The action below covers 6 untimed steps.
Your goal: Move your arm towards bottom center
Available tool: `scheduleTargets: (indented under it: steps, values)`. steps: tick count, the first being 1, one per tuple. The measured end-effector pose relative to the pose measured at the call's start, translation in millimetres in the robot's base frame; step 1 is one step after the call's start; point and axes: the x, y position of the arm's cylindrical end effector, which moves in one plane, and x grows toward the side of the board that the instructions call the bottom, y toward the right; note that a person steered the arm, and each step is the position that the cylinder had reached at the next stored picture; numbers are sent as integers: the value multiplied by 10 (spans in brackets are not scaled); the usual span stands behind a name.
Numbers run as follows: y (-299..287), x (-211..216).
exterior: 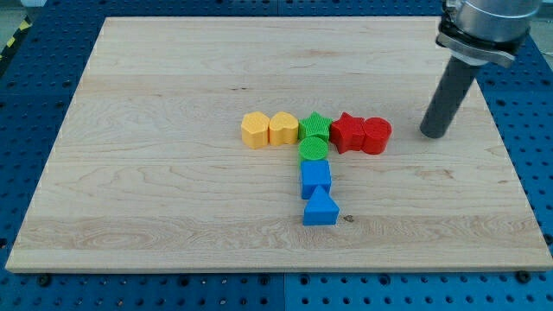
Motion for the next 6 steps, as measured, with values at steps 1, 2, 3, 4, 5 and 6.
scheduleTargets:
  steps: [1,2,3,4,5,6]
  values:
    - [13,295]
    - [20,306]
    - [20,306]
    - [21,367]
    - [21,678]
    - [21,1042]
